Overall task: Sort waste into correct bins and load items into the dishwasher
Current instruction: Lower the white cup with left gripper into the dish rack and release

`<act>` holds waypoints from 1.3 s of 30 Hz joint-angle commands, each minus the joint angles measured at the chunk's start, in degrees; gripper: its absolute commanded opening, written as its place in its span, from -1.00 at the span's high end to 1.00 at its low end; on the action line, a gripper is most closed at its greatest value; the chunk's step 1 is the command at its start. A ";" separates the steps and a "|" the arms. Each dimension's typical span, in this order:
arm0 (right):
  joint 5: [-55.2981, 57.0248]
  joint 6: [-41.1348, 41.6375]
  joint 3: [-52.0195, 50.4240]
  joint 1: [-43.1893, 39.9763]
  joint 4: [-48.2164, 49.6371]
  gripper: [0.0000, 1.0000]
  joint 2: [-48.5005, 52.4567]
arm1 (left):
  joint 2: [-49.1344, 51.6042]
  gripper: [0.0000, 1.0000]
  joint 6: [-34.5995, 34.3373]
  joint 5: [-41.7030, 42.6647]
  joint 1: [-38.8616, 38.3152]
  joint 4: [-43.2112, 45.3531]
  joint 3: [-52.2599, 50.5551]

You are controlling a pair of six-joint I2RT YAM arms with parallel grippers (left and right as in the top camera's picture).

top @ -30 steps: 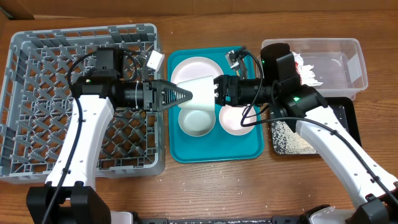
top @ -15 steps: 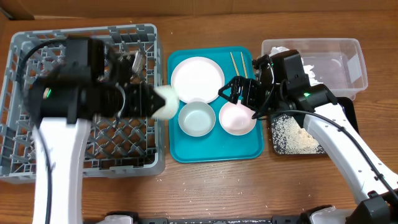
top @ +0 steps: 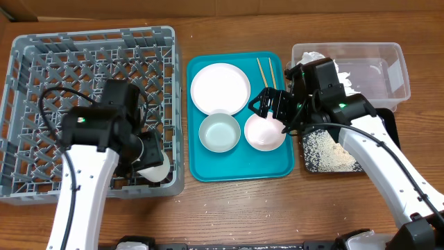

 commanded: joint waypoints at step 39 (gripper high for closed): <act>0.63 -2.12 0.68 -0.02 -0.72 -1.00 -0.52 | -0.35 -0.57 2.23 5.75 -1.68 22.01 -3.93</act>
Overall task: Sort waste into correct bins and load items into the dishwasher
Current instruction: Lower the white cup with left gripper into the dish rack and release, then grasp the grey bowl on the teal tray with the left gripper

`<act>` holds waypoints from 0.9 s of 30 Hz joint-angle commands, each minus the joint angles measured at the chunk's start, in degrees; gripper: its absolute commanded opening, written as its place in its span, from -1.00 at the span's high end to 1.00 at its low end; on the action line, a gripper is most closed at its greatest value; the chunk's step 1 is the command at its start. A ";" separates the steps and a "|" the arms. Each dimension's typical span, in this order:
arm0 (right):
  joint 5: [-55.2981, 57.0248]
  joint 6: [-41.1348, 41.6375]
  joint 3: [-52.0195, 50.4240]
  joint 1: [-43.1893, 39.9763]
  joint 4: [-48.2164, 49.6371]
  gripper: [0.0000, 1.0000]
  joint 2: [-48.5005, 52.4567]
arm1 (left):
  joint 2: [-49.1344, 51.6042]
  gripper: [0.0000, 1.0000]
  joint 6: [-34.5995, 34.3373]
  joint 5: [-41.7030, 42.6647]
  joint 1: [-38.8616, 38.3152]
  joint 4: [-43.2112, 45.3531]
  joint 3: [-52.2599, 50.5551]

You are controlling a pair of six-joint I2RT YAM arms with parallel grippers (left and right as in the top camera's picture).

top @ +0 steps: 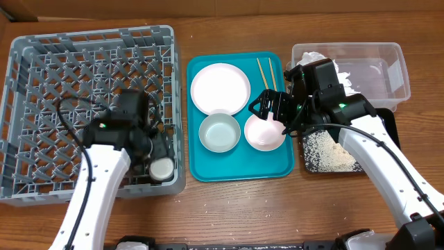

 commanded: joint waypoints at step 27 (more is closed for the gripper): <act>15.61 -1.36 0.74 -0.09 -12.59 -1.00 -7.23 | 32.76 -0.58 24.48 -2.73 -19.82 19.43 15.85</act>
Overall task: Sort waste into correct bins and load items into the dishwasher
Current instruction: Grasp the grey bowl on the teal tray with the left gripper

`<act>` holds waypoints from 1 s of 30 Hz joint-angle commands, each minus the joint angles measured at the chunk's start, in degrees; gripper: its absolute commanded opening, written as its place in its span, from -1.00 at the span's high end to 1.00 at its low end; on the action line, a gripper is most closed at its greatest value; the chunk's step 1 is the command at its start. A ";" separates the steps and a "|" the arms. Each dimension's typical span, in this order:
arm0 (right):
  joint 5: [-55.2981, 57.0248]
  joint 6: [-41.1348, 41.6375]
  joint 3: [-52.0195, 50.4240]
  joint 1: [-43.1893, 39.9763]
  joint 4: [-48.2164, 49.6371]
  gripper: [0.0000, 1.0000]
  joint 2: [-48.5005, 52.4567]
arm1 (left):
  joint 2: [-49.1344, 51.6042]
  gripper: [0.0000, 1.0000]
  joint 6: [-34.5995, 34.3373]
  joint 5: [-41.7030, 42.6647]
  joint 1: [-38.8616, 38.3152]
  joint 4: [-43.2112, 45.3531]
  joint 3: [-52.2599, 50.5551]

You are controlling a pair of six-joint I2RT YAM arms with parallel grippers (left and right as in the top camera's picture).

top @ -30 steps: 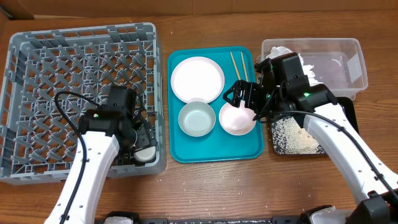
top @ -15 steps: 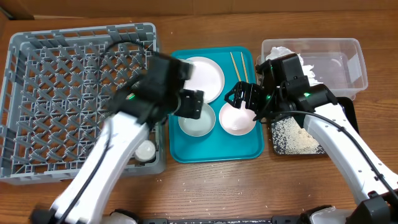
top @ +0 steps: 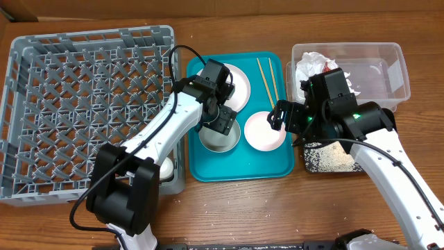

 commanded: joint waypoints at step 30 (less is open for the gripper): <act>2.01 -1.33 0.72 -0.11 0.31 -1.00 -0.52 | 3.82 0.92 -4.17 0.09 1.18 -5.68 1.62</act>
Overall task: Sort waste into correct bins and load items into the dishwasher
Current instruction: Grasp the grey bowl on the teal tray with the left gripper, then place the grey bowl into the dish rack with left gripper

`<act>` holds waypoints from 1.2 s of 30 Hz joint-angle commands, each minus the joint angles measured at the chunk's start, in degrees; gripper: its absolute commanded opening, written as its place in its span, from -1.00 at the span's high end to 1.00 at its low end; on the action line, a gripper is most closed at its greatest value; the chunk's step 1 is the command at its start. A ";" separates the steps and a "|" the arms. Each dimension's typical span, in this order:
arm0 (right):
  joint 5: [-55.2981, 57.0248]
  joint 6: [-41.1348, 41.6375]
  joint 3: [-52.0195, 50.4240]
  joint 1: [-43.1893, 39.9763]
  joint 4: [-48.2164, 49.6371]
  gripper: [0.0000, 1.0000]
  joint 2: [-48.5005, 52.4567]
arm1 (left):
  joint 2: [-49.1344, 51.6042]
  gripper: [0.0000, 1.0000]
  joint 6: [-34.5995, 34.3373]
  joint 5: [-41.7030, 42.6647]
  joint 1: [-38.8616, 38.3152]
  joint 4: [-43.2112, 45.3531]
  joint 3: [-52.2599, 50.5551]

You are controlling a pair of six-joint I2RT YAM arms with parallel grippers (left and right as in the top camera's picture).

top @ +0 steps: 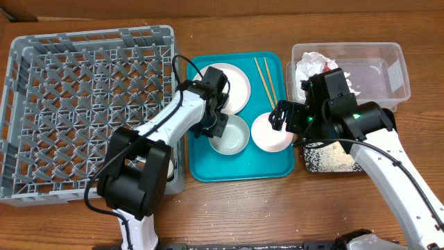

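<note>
On the teal tray [208,170] lie a white plate [232,82], a pale green bowl [233,137], a pinkish-white bowl [272,133] touching it, and two chopsticks [263,73]. My left gripper [216,126] sits down at the green bowl's left rim; the wrist hides its jaws. My right gripper [279,116] hovers open at the pinkish bowl's upper right rim, holding nothing. A white cup [168,167] lies in the near right corner of the grey dish rack [41,104].
A clear plastic bin [378,69] with crumpled paper stands at the back right. A dark bin [326,158] holding pale grains sits under my right arm. Brown crumbs dot the wooden table in front.
The green bowl has shifted right and now touches the pinkish bowl, which has also slid a little right. My left gripper now sits at the green bowl's left rim instead of over its middle.
My left gripper held a white cup over the rack's near right corner, then stood low over it in the rack. It then left the cup there and appeared over the green bowl. My right gripper drew back from the pinkish bowl's rim.
</note>
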 commanded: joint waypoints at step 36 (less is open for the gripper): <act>0.61 -0.24 0.72 -0.11 3.78 -1.00 -0.52 | 1.88 0.92 -5.84 -86.36 10.08 35.39 6.51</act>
